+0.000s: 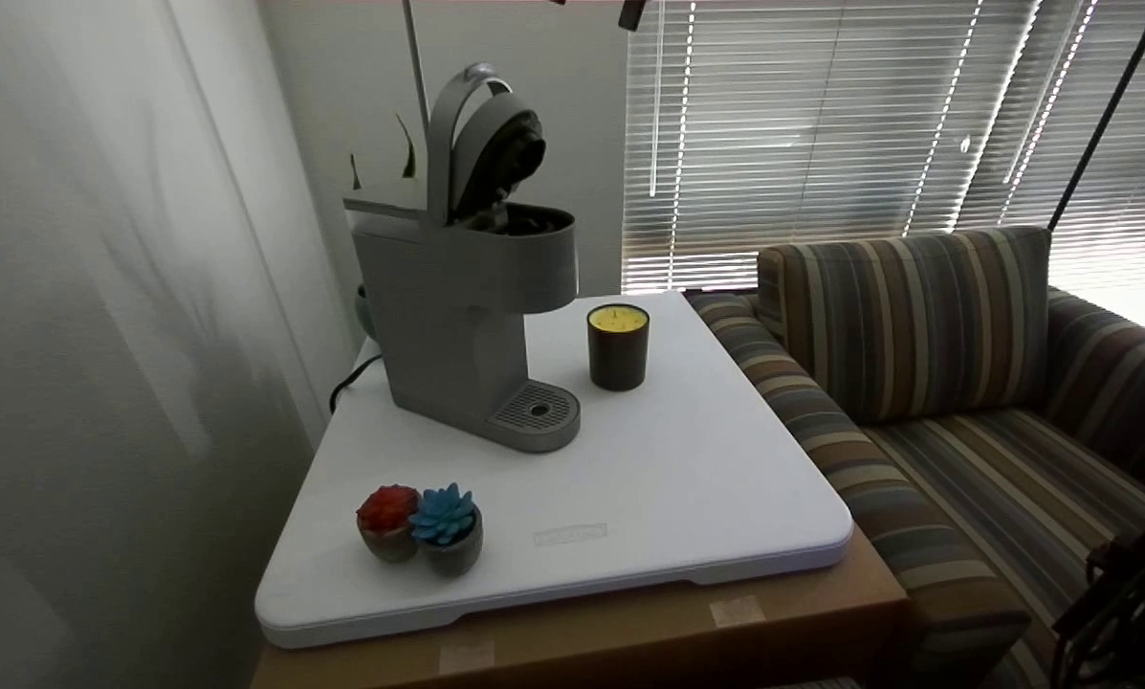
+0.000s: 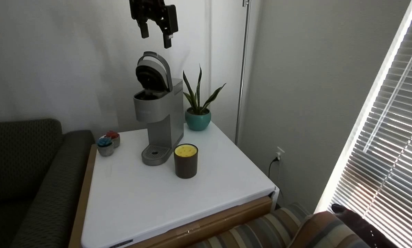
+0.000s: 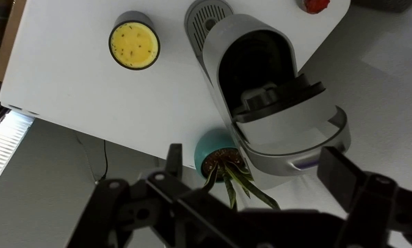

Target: Close the grey coffeemaker's chamber

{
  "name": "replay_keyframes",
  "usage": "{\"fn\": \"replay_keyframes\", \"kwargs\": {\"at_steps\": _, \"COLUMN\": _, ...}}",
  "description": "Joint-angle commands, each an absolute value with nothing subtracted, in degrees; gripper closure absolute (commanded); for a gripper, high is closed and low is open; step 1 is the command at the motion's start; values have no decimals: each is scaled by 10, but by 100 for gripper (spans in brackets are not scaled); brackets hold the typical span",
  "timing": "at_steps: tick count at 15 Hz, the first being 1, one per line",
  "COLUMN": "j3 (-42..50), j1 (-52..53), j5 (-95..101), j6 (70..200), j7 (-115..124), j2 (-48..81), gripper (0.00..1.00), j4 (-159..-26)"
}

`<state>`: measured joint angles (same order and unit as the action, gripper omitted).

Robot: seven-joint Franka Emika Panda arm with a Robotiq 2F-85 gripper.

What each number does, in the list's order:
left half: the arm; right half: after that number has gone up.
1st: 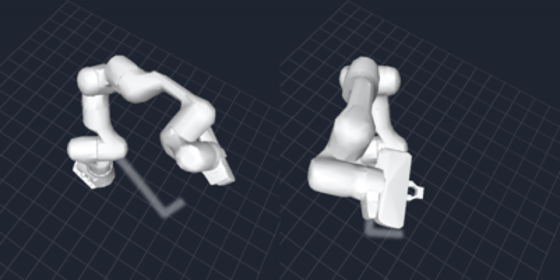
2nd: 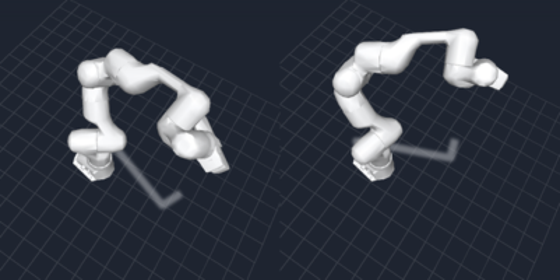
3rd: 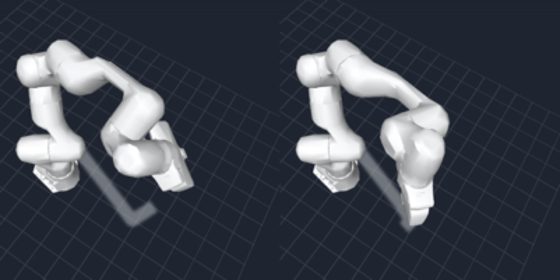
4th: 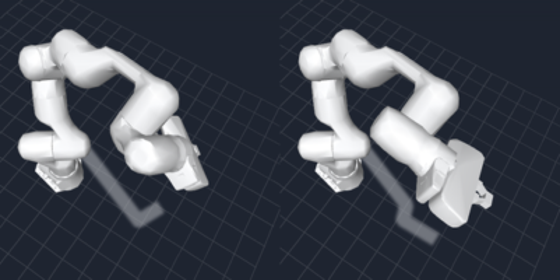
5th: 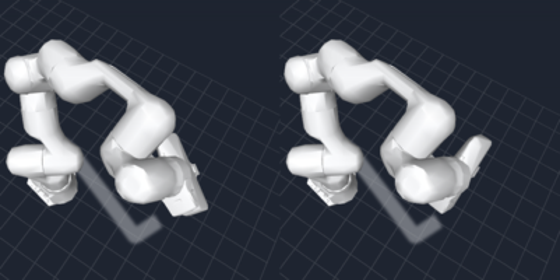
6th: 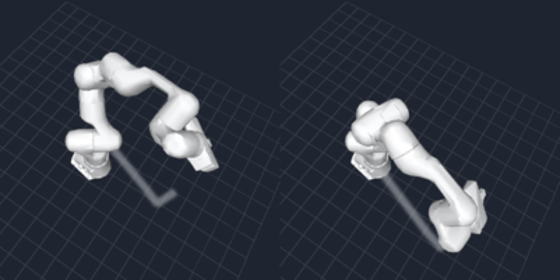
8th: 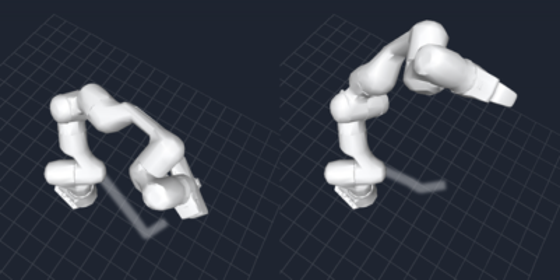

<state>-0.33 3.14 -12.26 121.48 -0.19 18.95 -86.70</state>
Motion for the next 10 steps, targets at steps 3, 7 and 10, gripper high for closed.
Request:
{"fn": "replay_keyframes", "kwargs": {"at_steps": 3, "j3": -14, "j1": 23, "j5": -118, "j6": 1213, "j7": 1, "j2": 190, "gripper": 0, "j4": -862}}
{"fn": "replay_keyframes", "kwargs": {"at_steps": 7, "j3": -9, "j1": 24, "j5": -96, "j6": 1199, "j7": -2, "j2": 201, "gripper": 0, "j4": -834}}
{"fn": "replay_keyframes", "kwargs": {"at_steps": 10, "j3": -7, "j1": 25, "j5": -59, "j6": 1184, "j7": -12, "j2": 222, "gripper": 0, "j4": -785}}
